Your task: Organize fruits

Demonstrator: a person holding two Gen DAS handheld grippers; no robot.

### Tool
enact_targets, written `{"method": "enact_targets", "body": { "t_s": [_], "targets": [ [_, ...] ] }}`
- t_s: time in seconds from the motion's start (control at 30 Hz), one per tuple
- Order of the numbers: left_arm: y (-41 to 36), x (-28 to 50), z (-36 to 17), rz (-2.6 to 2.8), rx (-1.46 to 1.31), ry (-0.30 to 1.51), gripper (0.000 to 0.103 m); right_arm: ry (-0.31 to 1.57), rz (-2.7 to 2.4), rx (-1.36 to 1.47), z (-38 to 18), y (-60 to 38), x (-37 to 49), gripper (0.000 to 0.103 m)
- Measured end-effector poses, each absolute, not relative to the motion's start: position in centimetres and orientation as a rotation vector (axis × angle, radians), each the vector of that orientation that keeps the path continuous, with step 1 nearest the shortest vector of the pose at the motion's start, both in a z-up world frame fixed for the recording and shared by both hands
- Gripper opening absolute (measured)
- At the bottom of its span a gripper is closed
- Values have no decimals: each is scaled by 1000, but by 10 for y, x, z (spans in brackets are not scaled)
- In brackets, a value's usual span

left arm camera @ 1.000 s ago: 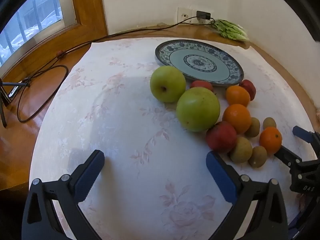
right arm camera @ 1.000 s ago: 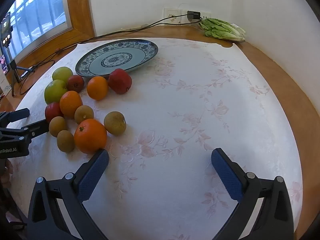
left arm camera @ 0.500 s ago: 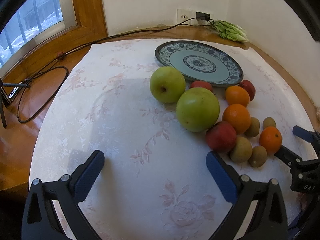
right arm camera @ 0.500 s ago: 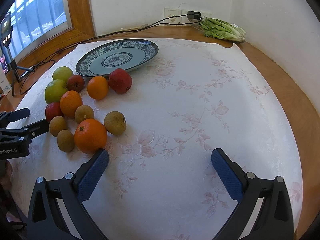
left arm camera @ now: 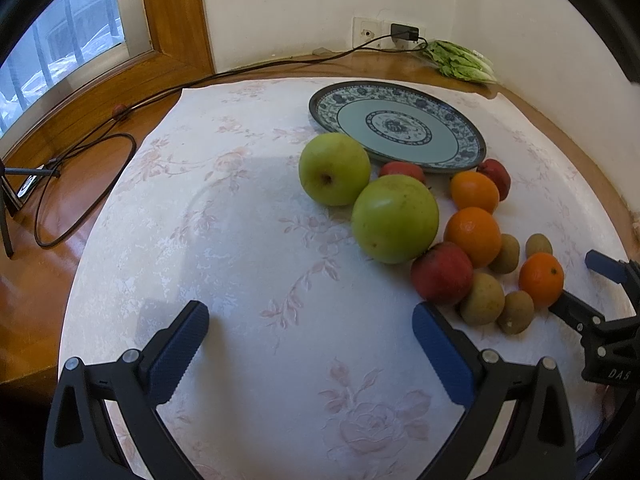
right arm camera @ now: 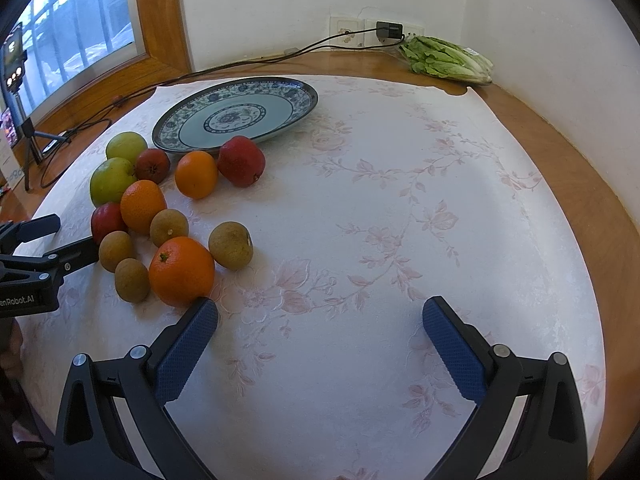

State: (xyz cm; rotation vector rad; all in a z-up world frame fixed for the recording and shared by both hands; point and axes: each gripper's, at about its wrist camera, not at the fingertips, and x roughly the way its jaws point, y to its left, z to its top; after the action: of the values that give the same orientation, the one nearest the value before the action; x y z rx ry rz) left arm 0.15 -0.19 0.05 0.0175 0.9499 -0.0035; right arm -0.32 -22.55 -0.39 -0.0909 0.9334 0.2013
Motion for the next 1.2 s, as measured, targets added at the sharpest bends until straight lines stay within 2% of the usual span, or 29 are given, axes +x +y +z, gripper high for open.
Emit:
{"method": "enact_targets", "body": {
  "t_s": [1.2],
  "targets": [
    [0,-2,-3,-8,22,925,103,921,201,-93,-4,-225,-4,103]
  ]
}}
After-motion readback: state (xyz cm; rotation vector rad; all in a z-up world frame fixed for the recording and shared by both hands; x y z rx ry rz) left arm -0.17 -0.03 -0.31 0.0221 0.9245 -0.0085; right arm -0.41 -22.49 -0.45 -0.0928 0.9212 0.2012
